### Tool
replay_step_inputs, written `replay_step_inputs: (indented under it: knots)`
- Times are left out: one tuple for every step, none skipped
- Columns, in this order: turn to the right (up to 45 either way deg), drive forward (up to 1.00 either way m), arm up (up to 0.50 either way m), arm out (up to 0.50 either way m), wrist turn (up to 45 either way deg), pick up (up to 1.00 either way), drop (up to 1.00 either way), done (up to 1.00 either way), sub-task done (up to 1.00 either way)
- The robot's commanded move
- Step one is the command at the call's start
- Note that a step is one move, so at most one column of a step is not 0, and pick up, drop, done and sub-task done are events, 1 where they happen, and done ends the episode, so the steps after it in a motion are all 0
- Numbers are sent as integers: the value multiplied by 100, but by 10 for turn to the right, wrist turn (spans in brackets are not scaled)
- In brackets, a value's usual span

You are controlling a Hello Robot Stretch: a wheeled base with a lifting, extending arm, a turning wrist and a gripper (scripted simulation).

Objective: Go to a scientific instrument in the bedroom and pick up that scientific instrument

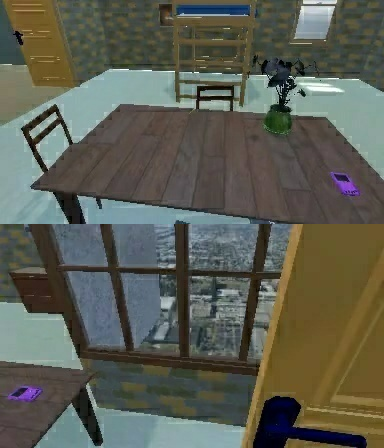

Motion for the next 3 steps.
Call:
replay_step_inputs:
  knots:
    - [450,0,0,0,0,0,0,0,0]
    - [150,0,0,0,0,0,0,0,0]
    - [0,45,0,0,0,0,0,0,0]
